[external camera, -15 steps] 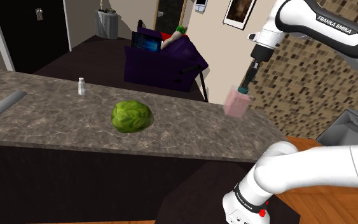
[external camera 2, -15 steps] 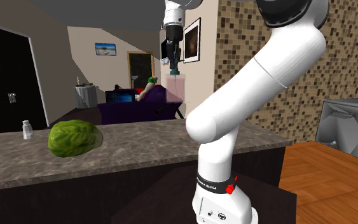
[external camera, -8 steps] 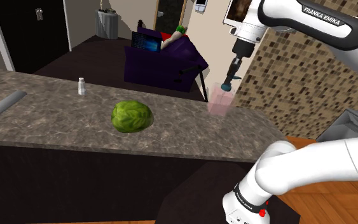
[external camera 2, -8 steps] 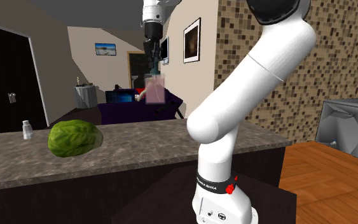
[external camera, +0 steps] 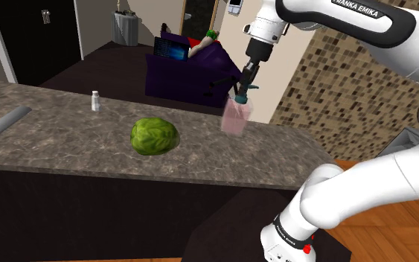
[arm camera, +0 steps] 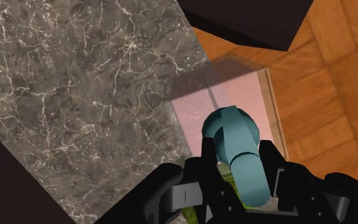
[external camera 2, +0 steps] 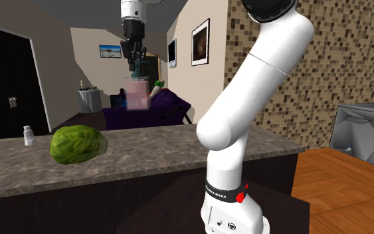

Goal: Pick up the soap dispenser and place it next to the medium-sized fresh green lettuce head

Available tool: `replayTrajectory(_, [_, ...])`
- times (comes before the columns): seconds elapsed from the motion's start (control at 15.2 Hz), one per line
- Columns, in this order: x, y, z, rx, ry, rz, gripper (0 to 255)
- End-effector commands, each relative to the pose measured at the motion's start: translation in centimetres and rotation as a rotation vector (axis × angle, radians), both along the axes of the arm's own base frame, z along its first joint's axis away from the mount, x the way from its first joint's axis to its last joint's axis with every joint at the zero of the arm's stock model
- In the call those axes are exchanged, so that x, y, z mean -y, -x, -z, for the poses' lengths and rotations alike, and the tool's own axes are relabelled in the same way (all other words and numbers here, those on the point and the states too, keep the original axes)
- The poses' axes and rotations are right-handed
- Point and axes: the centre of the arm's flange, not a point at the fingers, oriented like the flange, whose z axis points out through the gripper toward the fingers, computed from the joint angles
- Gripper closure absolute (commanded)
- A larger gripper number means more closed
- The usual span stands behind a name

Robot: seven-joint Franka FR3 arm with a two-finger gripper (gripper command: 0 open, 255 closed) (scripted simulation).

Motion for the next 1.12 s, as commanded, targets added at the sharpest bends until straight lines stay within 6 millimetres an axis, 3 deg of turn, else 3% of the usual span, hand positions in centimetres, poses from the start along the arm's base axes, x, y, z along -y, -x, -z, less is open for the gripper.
replayTrajectory(0.0, [-2.5,-1.6,0.0,0.001,-0.001,0.001,255])
replayTrajectory(0.4, [-9.9,-6.2,0.0,0.001,-0.001,0.001,255])
replayTrajectory(1.06, [-9.9,-6.2,5.3,0.001,-0.001,0.001,255])
